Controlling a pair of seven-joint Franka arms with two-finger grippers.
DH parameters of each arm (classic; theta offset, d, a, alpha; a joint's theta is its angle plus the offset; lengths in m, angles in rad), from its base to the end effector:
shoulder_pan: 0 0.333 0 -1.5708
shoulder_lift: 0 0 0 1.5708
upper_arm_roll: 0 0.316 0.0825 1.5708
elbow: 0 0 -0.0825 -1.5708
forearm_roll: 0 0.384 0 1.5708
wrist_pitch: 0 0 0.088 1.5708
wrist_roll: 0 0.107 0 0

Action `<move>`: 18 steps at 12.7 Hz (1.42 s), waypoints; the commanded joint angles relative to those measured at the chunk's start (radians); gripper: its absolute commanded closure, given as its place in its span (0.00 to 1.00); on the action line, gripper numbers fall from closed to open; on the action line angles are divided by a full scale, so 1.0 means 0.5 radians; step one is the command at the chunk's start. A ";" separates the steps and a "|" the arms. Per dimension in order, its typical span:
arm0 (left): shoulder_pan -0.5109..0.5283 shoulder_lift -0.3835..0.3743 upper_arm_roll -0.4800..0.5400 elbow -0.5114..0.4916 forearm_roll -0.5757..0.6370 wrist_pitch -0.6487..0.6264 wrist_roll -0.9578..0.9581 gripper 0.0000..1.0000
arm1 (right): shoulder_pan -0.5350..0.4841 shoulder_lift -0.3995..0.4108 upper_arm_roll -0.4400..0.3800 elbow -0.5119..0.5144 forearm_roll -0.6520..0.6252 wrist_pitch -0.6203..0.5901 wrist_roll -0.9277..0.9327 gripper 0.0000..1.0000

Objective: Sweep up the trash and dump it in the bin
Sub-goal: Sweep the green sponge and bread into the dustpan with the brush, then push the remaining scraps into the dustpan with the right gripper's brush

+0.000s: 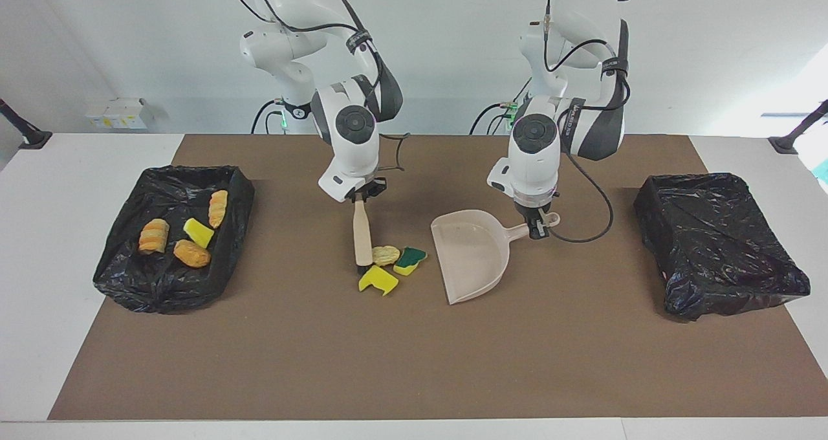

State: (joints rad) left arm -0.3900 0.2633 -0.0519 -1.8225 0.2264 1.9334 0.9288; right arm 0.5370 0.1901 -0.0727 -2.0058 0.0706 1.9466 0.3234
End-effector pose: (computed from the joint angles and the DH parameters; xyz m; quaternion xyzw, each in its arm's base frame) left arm 0.5572 -0.2446 0.3817 -0.7374 0.6644 0.0960 0.0746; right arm 0.4976 0.2555 0.3448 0.9906 0.0527 -0.1237 0.0253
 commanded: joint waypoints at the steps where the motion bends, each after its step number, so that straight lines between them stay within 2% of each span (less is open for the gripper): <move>1: 0.007 -0.070 0.018 -0.098 0.035 0.017 -0.008 1.00 | 0.042 0.037 0.020 0.084 0.159 0.021 -0.030 1.00; 6: 0.059 -0.109 0.015 -0.202 0.035 0.146 0.017 1.00 | 0.175 0.092 0.032 0.152 0.438 0.098 -0.039 1.00; 9: 0.068 -0.140 0.012 -0.306 0.035 0.326 0.041 1.00 | 0.242 0.101 0.047 0.167 0.607 0.107 -0.067 1.00; 11: 0.102 -0.149 0.006 -0.355 0.020 0.410 0.127 1.00 | 0.288 0.111 0.050 0.265 0.742 0.074 -0.049 1.00; 13: 0.114 -0.165 0.009 -0.414 -0.044 0.507 0.173 1.00 | 0.319 0.126 0.050 0.345 0.761 0.049 0.015 1.00; 16: 0.126 -0.171 0.006 -0.435 -0.146 0.569 0.173 1.00 | 0.288 0.111 0.023 0.465 0.715 -0.119 0.068 1.00; 18: 0.157 -0.186 0.006 -0.472 -0.253 0.576 0.180 1.00 | 0.273 0.086 0.007 0.495 0.535 -0.156 0.227 1.00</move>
State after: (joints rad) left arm -0.3306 0.2055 -0.0434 -2.0022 0.1436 2.1805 1.0040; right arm 0.6906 0.2342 -0.0700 -1.7916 0.3919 1.9004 0.3791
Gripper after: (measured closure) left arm 0.687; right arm 0.740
